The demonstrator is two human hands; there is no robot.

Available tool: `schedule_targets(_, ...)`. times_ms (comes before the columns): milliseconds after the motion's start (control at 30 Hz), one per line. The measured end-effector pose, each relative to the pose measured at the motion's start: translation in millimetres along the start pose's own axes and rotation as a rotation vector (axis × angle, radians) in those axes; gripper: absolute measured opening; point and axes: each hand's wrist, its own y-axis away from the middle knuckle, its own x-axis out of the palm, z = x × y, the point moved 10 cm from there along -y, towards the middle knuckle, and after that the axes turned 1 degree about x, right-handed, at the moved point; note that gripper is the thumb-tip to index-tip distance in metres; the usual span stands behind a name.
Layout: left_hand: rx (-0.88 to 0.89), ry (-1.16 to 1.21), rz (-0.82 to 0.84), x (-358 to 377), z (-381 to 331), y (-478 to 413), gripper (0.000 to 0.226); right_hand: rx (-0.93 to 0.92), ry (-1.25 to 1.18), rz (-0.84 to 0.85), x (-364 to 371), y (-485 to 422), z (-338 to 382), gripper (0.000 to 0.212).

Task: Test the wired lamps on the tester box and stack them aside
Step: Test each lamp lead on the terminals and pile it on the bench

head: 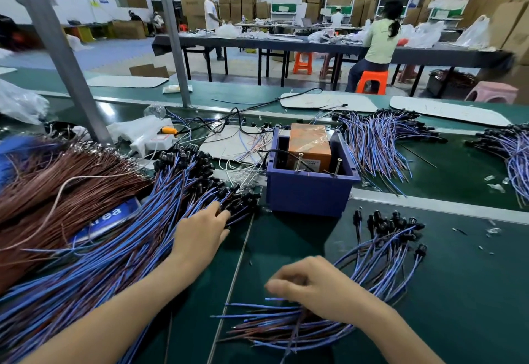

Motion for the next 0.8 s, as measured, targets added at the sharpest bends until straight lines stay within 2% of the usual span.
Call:
schedule_targets(167,-0.054,0.119,-0.001,4.2,3.3,-4.6,0.019,0.073,-0.271,-0.177,-16.1,-13.1,-7.5,0.025)
schedule_targets(333,-0.067,0.110,-0.038,4.5,-3.2,-5.2,0.023,0.174,-0.646,-0.242,-11.0,-23.5,-14.8,0.028)
schedule_targets(400,-0.049,0.075,-0.034,6.0,-11.9,-7.4,0.025,0.213,-0.709,-0.276,-8.8,-26.3,-17.5,0.030)
schedule_targets(533,-0.037,0.017,-0.086,-4.2,-23.4,-14.4,0.008,0.266,-0.794,-0.314,-4.9,-31.0,-22.4,0.030)
schedule_targets(633,0.000,0.014,-0.099,-3.1,-30.1,-20.8,0.013,0.301,-0.887,-0.365,-6.8,-32.8,-27.9,0.028)
schedule_targets(700,0.012,0.113,-0.158,-13.5,-34.7,-19.3,0.016,0.326,-0.960,-0.418,-9.2,-33.8,-29.8,0.025)
schedule_targets(800,0.111,0.540,-0.346,-48.7,-50.8,-3.5,0.009,0.333,-1.004,-0.539,-19.2,-33.5,-29.1,0.022)
